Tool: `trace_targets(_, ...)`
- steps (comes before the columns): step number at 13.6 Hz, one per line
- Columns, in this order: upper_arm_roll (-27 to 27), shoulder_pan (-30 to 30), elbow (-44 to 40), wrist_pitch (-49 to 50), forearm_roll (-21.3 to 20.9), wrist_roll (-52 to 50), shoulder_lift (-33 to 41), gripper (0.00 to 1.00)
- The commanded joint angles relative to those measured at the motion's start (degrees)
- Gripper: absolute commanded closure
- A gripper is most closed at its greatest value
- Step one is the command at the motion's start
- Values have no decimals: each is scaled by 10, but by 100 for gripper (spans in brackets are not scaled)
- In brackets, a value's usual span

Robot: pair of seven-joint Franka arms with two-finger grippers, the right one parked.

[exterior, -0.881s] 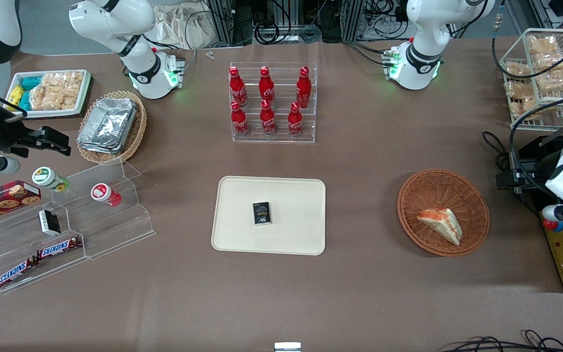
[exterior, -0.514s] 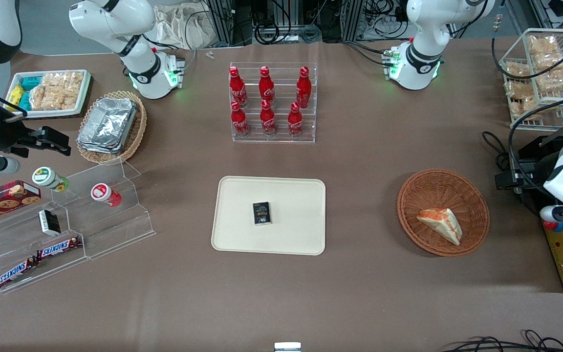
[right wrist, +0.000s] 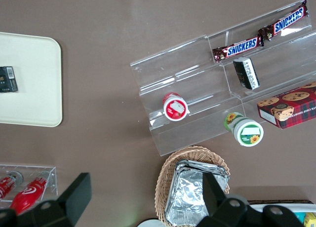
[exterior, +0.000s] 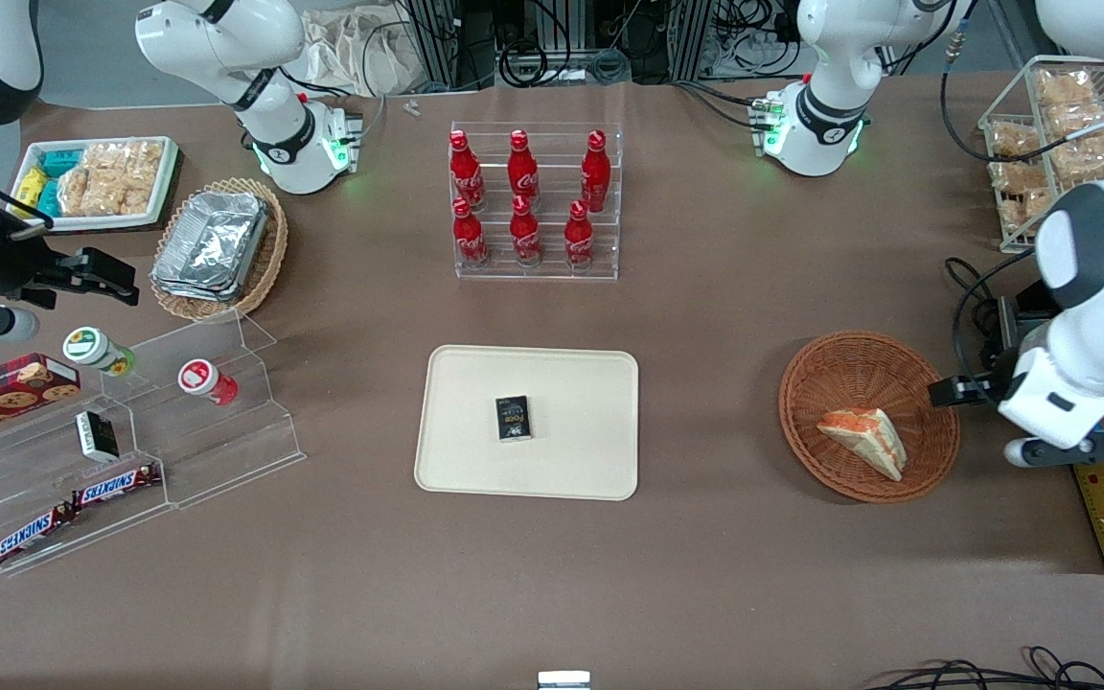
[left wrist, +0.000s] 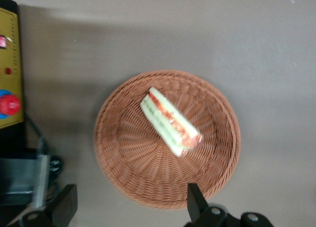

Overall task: Place sandwich from basket to tray
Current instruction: 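Lower the open left gripper over the wrapped sandwich in the basket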

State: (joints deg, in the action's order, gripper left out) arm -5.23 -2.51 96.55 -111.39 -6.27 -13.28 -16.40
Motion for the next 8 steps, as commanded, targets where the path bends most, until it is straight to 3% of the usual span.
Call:
trace_targets(1,-2,12,40,-27,-9,-128,4,0)
trace_targets(8,-2,9,79,-116,3,-361,-31,0)
